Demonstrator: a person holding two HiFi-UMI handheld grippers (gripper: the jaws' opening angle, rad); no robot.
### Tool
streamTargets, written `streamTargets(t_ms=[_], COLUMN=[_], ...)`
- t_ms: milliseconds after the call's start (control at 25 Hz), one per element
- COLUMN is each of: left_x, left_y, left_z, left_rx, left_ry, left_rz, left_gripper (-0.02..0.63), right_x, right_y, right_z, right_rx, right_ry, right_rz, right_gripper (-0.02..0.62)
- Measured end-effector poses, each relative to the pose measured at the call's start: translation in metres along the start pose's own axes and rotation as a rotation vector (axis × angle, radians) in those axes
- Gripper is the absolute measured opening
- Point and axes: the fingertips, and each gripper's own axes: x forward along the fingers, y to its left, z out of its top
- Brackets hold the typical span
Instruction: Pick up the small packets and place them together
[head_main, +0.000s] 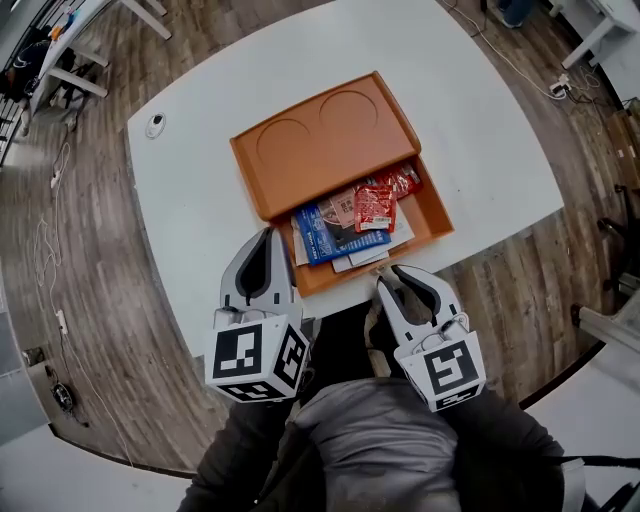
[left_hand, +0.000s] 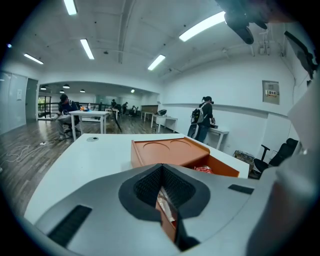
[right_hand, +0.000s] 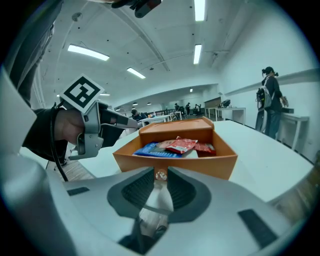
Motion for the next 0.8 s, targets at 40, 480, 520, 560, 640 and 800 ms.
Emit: streamTargets(t_ms=[40, 480, 520, 560, 640, 800], left_x=[-0.005, -0.04, -0.041, -0.041, -0.038, -0.03], left_y=[-0.004, -0.047, -0.05, -0.053, -0.057, -0.059], left_z=[0.006, 0.086, 0.088, 0.088, 0.083, 0.069], left_rx=[0.003, 0.05, 0.051, 0.05, 0.046, 0.031], left_ry=[-0.005, -0.137, -0.141, -0.143, -0.137, -0.108], left_rz=[-0.001, -0.048, -0.056, -0.065, -0.08, -0.099], left_gripper=[0.0, 0.0, 0.0, 0.0, 0.0, 0.0], right_x=[-0.006, -0.031, -0.03, -0.028, -0.022, -0.007], right_y=[0.0, -0.01, -0.01, -0.009, -0.009, -0.012], right_z=[0.005, 0.108, 0.108, 0.107, 0.103, 0.095], right_rx=[-0.008, -0.087, -0.09, -0.092, -0.098, -0.139], right_ry=[0.0, -0.123, -0.116, -0.107, -0.089, -0.036], right_rz=[0.002, 0.0, 0.001, 0.004, 0.009, 0.02], right_gripper=[0.074, 0.074, 0.074, 0.074, 0.074, 0.074])
